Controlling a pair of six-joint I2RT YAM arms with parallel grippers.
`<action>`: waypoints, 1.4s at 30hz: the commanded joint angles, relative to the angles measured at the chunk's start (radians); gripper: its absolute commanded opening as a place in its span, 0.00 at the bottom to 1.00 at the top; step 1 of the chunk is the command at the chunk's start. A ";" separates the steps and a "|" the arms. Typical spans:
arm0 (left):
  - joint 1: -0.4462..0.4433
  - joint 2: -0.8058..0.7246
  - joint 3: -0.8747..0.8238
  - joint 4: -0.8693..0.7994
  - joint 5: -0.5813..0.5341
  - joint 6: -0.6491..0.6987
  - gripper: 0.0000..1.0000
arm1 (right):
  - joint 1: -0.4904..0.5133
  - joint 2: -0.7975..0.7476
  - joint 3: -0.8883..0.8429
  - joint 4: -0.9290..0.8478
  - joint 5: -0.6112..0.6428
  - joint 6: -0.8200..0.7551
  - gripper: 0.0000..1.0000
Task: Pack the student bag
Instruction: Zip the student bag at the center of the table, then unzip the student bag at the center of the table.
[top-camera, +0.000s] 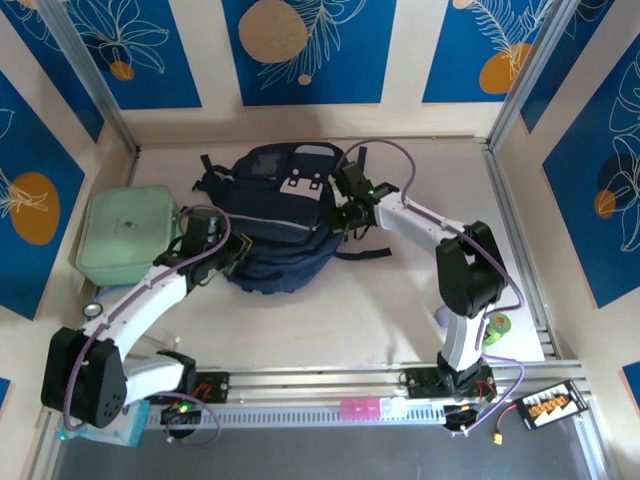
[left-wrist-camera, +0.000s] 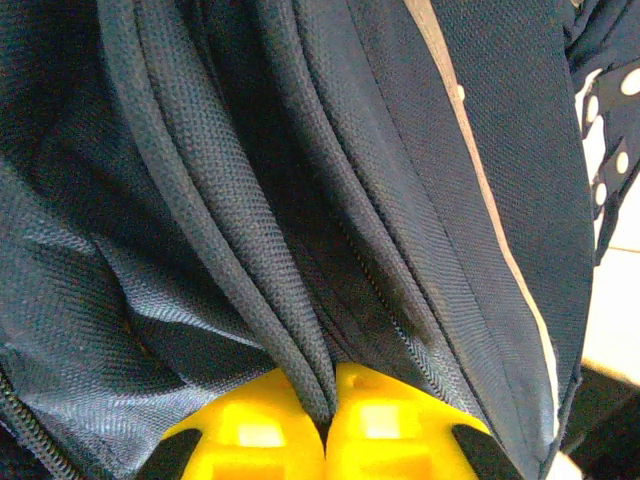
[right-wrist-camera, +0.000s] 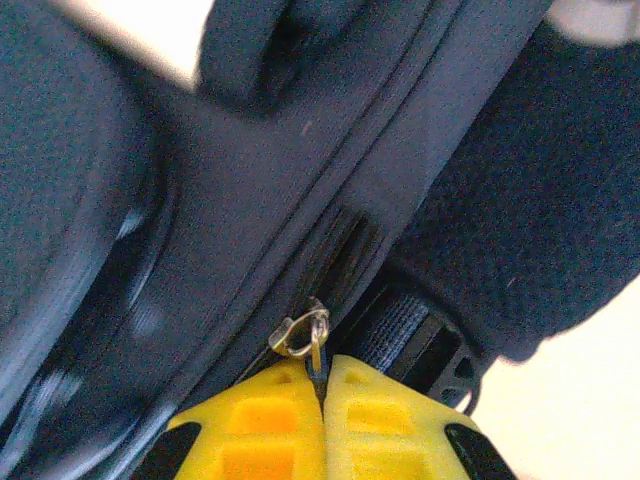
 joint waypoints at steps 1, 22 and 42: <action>0.029 -0.038 0.021 -0.110 0.027 0.078 0.00 | -0.081 0.046 0.085 -0.102 0.143 0.027 0.01; 0.057 -0.060 0.180 -0.385 0.054 0.498 0.66 | -0.156 -0.102 0.100 -0.125 -0.237 0.091 0.53; 0.060 0.090 0.294 -0.142 0.142 0.623 0.88 | -0.020 0.108 0.204 0.022 -0.454 0.141 0.68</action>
